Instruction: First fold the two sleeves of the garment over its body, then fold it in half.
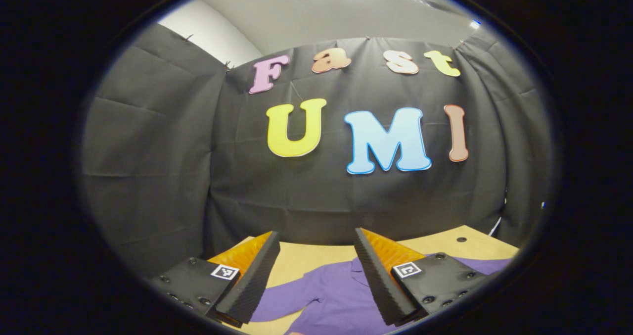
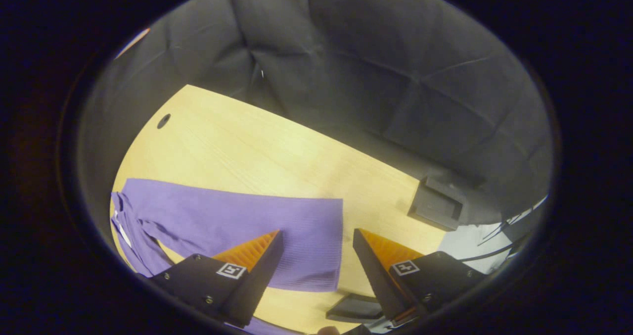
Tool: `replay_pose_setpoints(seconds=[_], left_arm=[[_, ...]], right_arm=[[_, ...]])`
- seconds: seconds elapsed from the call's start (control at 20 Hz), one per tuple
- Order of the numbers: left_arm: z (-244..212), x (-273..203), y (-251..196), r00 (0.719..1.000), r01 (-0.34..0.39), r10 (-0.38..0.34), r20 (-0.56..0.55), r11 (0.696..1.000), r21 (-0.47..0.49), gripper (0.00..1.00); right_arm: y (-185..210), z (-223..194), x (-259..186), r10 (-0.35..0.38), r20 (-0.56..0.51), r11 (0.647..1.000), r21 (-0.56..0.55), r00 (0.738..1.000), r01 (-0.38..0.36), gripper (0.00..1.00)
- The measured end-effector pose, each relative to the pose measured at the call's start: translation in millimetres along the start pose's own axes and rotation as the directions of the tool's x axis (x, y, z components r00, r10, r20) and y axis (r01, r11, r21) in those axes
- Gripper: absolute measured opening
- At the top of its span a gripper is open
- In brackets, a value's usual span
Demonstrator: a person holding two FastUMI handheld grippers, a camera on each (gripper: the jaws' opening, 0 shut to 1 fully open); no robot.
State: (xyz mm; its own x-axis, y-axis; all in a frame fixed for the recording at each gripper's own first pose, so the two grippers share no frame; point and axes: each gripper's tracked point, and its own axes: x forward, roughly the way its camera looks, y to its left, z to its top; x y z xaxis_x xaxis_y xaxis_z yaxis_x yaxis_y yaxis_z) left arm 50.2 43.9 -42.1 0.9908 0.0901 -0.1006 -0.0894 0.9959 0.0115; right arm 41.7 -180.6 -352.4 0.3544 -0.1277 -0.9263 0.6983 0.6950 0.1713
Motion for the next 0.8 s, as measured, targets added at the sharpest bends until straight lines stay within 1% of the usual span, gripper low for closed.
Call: replay_pose_setpoints(seconds=[0.1, 0.2, 0.3, 0.4, 0.45, 0.55, 0.6, 0.65, 0.7, 0.75, 0.8], left_arm=[[-0.7, -0.6, 0.6, 1.000, -0.005, 0.005, -0.005, 1.000, -0.003, 0.96], [0.5, -2.0, 1.5, 1.000, -0.008, 0.008, -0.002, 1.000, 0.002, 0.96], [4.9, -5.3, 1.5, 1.000, -0.008, 0.008, 0.005, 1.000, 0.005, 0.96], [5.3, -8.1, 1.1, 1.000, -0.010, 0.010, 0.008, 1.000, 0.004, 0.96], [5.4, -9.9, 1.4, 1.000, -0.010, 0.010, 0.007, 1.000, 0.002, 0.96], [3.8, -14.1, 1.2, 1.000, -0.011, 0.011, 0.006, 1.000, -0.001, 0.96], [3.8, -15.6, 0.9, 1.000, -0.010, 0.010, 0.007, 1.000, -0.003, 0.96], [3.9, -17.1, 0.9, 1.000, -0.010, 0.010, 0.008, 1.000, -0.005, 0.96], [3.9, -20.0, 0.4, 1.000, -0.010, 0.010, 0.010, 1.000, -0.009, 0.96], [4.4, -23.0, 1.5, 1.000, -0.010, 0.010, 0.012, 1.000, -0.012, 0.96], [5.2, -26.1, 2.4, 1.000, -0.012, 0.012, 0.015, 1.000, -0.015, 0.96]], right_arm=[[2.1, -5.1, 4.6, 0.000, -0.033, 1.000, -0.002, 0.999, 0.000, 0.91], [0.7, -1.0, 6.6, -0.003, -0.015, 1.000, -0.017, 1.000, 0.003, 0.90], [0.0, -5.2, 4.8, -0.011, -0.028, 0.999, -0.039, 1.000, 0.010, 0.90], [2.7, -13.0, 3.9, -0.013, -0.054, 0.999, -0.051, 0.998, 0.011, 0.93], [2.0, -12.8, 8.1, -0.011, -0.050, 0.998, -0.058, 0.999, 0.008, 0.94], [4.8, -13.5, 4.8, -0.012, -0.051, 0.998, -0.067, 0.999, 0.008, 0.93], [5.4, -12.8, 4.9, -0.012, -0.052, 0.997, -0.073, 0.999, 0.008, 0.84], [8.3, -12.6, 4.1, 0.000, -0.051, 0.997, -0.075, 0.999, -0.004, 0.84], [10.4, -13.7, 3.5, -0.003, -0.051, 0.998, -0.069, 0.999, 0.000, 0.74], [9.6, -13.7, 5.4, -0.001, -0.057, 0.996, -0.089, 0.998, -0.004, 0.63], [11.2, -12.7, 5.2, 0.011, -0.059, 0.994, -0.112, 0.998, -0.018, 0.63]])
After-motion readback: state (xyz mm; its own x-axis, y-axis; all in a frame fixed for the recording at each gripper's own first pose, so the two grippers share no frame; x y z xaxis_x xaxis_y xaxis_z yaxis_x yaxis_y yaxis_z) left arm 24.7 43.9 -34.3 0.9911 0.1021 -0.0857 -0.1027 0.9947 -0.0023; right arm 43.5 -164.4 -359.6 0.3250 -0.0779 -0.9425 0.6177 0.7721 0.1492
